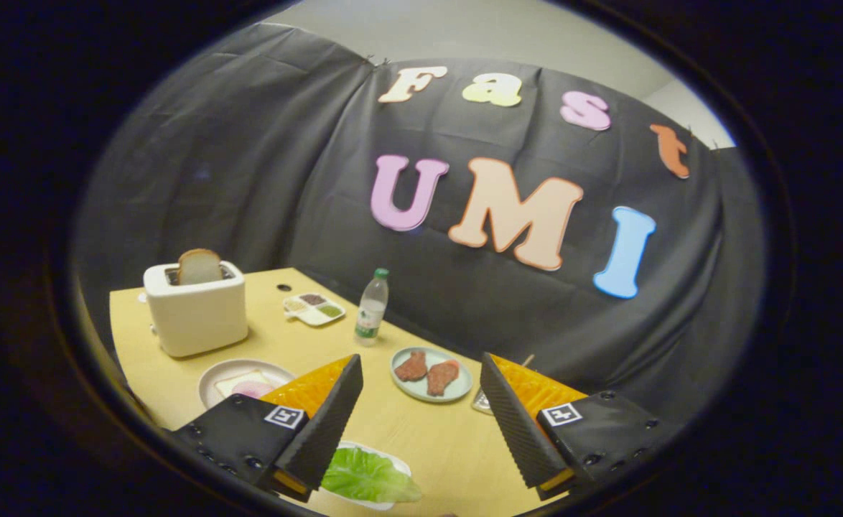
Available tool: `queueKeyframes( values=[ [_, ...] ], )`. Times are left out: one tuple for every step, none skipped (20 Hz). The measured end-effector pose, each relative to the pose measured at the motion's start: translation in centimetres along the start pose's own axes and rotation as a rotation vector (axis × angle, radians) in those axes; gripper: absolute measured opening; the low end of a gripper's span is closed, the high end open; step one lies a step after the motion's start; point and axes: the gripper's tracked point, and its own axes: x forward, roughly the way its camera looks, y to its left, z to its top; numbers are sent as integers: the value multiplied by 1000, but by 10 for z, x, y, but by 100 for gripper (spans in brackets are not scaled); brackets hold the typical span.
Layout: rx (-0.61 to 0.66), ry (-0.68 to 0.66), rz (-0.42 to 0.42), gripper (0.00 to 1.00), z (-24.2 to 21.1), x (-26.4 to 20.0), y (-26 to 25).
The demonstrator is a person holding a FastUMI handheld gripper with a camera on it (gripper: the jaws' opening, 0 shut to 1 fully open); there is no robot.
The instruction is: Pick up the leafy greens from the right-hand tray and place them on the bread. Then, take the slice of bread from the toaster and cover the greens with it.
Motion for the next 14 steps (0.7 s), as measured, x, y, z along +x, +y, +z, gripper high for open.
queueKeyframes(
  values=[
    [-20,30,31,100,-10,2,2],
    [-41,62,60,100,-21,6,5],
    [-61,86,81,100,-32,8,6],
    [-78,105,102,100,-41,10,8],
    [-91,126,125,100,-51,11,10],
    [-99,150,151,99,-60,13,13],
    [-107,177,180,99,-70,14,17],
    [-118,201,207,99,-79,15,21],
    [-133,225,232,99,-90,16,25],
    [-148,250,259,99,-100,18,28],
    [-160,275,286,99,-110,20,32],
    [-170,298,313,99,-121,23,35],
    [-181,321,339,99,-130,24,37],
    [-190,343,362,99,-140,26,41]
  ],
)
